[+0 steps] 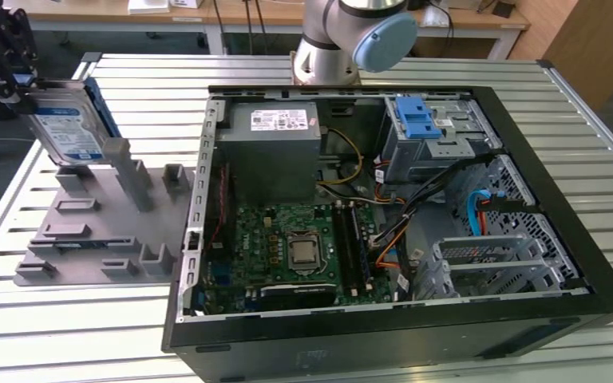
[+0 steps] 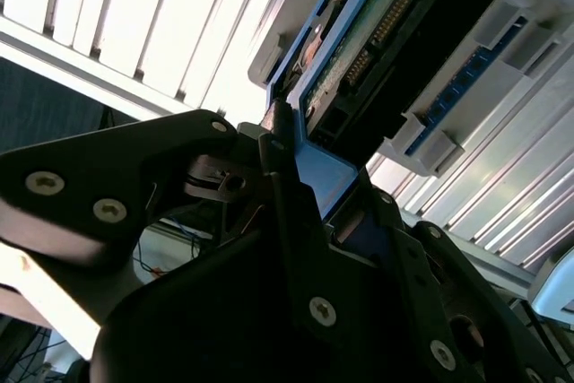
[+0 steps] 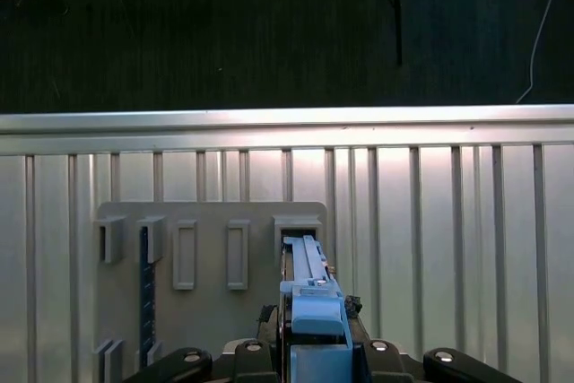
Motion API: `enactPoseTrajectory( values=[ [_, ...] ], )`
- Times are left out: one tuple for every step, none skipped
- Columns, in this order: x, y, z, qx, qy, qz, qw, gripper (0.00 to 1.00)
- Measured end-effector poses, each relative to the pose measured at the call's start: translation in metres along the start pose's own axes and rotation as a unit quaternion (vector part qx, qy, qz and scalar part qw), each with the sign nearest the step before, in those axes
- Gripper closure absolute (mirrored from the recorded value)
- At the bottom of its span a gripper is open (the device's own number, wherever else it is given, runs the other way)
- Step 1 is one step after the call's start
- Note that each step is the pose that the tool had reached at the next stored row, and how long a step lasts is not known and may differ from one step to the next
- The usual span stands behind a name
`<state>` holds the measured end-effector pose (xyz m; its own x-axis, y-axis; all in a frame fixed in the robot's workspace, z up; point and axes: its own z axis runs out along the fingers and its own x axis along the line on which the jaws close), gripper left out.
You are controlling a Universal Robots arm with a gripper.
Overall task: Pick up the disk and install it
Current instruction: 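Pick up the disk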
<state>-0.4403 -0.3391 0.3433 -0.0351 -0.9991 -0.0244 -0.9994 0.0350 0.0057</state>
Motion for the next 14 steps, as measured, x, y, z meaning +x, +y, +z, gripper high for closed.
enactPoseTrajectory(
  values=[
    [0.0,0.0,-0.0008,0.0,-0.0002,0.0,1.0,0.64],
    [0.0,0.0,-0.0017,0.0,-0.0003,0.0,1.0,0.64],
    [0.0,0.0,-0.0026,0.0,-0.0004,0.0,1.0,0.64],
    [0.0,0.0,-0.0035,0.0,-0.0004,0.0,1.0,0.64],
    [-0.0001,0.0,-0.0044,0.0,-0.0005,0.0,1.0,0.64],
    [-0.0001,0.0,-0.0054,0.0,-0.0005,0.0,1.0,0.64],
    [-0.0001,0.0,-0.0063,0.0,-0.0006,0.0,1.0,0.64],
    [-0.0001,0.0,-0.0073,0.0,-0.0007,0.0,1.0,0.64],
    [-0.0002,0.0,-0.0083,0.0,-0.0008,0.0,1.0,0.64],
    [-0.0002,0.0,-0.0095,0.0,-0.0008,0.0,1.0,0.64],
    [-0.0002,0.0,-0.0105,0.0,-0.0008,0.0,1.0,0.64],
    [-0.0002,0.0,-0.0117,-0.0001,-0.0008,0.0,1.0,0.64],
    [-0.0003,0.0,-0.0128,0.0,-0.0009,0.0,1.0,0.64],
    [-0.0003,0.0001,-0.0139,0.0,-0.0009,0.0,1.0,0.64]
  ],
)
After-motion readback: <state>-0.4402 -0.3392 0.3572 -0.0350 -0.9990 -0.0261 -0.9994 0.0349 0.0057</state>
